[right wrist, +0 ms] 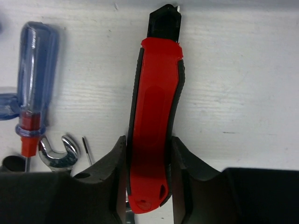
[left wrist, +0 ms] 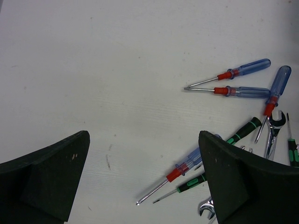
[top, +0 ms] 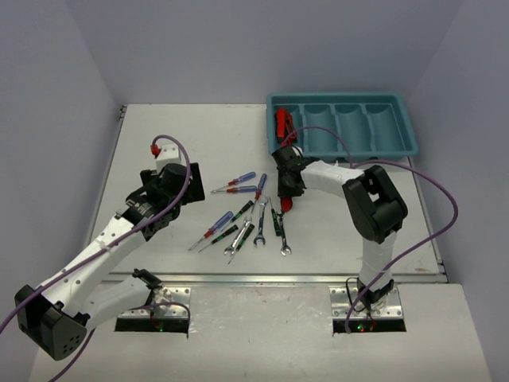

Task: Sort the tools into containers

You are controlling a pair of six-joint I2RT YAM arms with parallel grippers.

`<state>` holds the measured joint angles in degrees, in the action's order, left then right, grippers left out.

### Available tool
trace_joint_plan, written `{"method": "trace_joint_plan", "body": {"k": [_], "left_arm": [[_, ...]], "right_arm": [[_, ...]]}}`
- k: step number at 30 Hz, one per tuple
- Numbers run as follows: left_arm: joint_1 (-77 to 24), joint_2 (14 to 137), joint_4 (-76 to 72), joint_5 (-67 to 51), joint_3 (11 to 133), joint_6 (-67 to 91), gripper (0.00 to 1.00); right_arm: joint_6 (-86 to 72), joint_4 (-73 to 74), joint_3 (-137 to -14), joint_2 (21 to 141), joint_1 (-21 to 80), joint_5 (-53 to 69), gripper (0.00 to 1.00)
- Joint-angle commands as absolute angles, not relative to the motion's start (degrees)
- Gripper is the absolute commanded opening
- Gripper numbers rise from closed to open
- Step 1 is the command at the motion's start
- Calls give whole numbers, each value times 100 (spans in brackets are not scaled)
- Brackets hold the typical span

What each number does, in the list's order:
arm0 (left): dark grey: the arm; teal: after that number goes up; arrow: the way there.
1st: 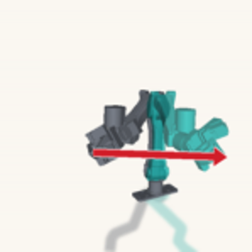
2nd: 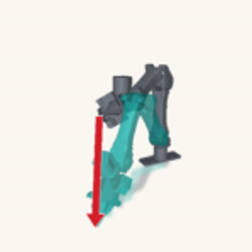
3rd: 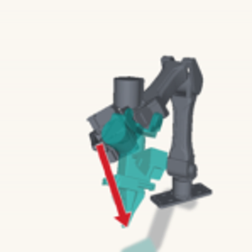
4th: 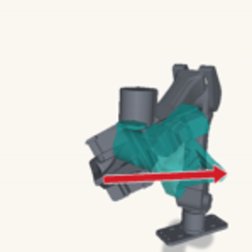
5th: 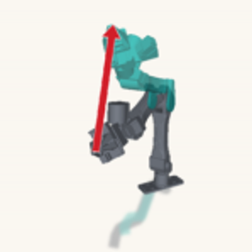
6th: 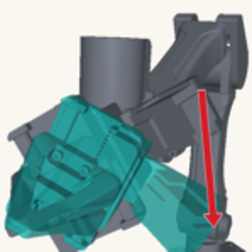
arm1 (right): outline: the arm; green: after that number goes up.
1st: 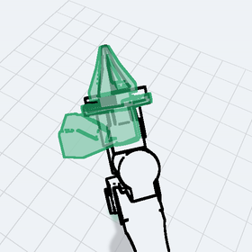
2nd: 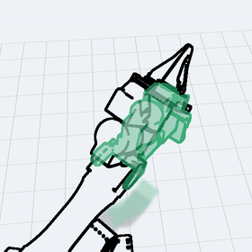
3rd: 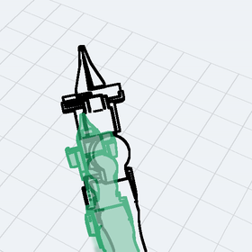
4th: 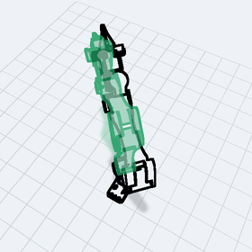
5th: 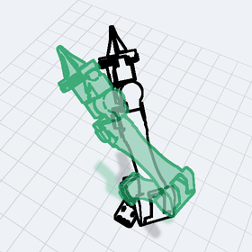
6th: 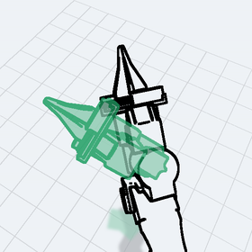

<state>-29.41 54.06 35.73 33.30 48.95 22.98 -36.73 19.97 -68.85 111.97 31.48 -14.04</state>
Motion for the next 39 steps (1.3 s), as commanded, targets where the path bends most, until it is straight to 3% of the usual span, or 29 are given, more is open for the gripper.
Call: {"method": "trace_joint_plan", "body": {"k": [1, 5, 10, 14, 23, 29, 32, 35, 39], "left_arm": [[-2962, 5414, 3356, 3303, 4903, 2240, 100], [-2962, 5396, 3357, 3322, 4904, 2241, 100], [-2962, 5431, 3357, 3331, 4921, 2241, 100], [-2962, 5505, 3369, 3376, 4959, 2251, 100], [-2962, 5437, 3360, 3379, 4891, 2254, 100], [-2962, 5505, 3332, 3383, 4869, 2224, 100], [-2962, 5563, 3331, 3366, 4861, 2223, 100], [-2962, 5581, 3338, 3368, 4854, 2215, 100], [-2953, 5624, 3340, 3409, 4860, 2223, 100]], "right_arm": [[-3633, 1916, -6522, 10287, 3164, -1744, 15], [-3056, 2479, -6583, 9794, 3164, -1380, 7], [-2202, 3275, -6845, 9215, 3155, -41, 5], [-1902, 3348, -7283, 9078, 3068, -233, 5], [-1277, 3229, -9898, 10977, 2211, -220, 4], [-903, 3723, -12756, 13025, 1896, -548, 9], [-761, 3518, -13236, 13484, 1837, -683, 29], [-620, 3244, -13309, 13566, 1837, -824, 67], [-717, 3449, -13223, 13115, 1845, -984, 87]]}}
